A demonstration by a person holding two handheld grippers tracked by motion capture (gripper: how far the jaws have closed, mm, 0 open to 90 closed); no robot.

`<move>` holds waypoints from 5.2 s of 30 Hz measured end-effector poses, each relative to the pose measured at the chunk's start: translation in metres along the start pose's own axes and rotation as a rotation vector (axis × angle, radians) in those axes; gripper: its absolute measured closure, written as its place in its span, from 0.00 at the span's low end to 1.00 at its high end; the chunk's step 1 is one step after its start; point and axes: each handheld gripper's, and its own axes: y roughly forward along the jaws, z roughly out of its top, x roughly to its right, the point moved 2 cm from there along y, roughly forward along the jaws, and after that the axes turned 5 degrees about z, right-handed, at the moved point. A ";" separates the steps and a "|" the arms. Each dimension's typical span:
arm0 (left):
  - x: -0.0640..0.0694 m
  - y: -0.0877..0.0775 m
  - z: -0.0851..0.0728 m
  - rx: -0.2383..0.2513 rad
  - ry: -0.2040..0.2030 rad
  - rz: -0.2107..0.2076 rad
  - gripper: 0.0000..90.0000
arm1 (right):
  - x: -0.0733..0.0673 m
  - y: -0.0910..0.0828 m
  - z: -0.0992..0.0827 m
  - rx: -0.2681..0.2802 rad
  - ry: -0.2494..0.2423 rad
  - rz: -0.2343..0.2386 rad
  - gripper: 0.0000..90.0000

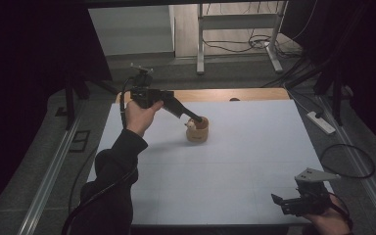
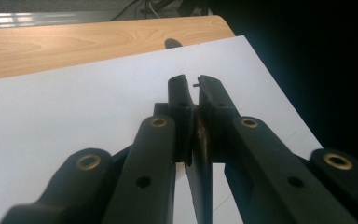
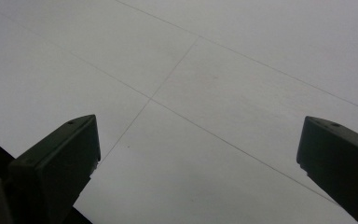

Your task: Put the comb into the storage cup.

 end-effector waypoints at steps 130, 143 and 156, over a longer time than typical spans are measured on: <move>0.003 0.029 -0.030 0.183 0.325 0.157 0.00 | -0.002 0.001 0.000 -0.015 -0.016 0.014 0.00; 0.001 0.023 -0.034 0.267 0.355 0.085 0.00 | -0.002 0.001 0.000 -0.017 -0.019 0.013 0.00; -0.001 0.015 -0.045 0.318 0.405 0.082 0.00 | -0.002 0.001 0.000 -0.018 -0.020 0.010 0.00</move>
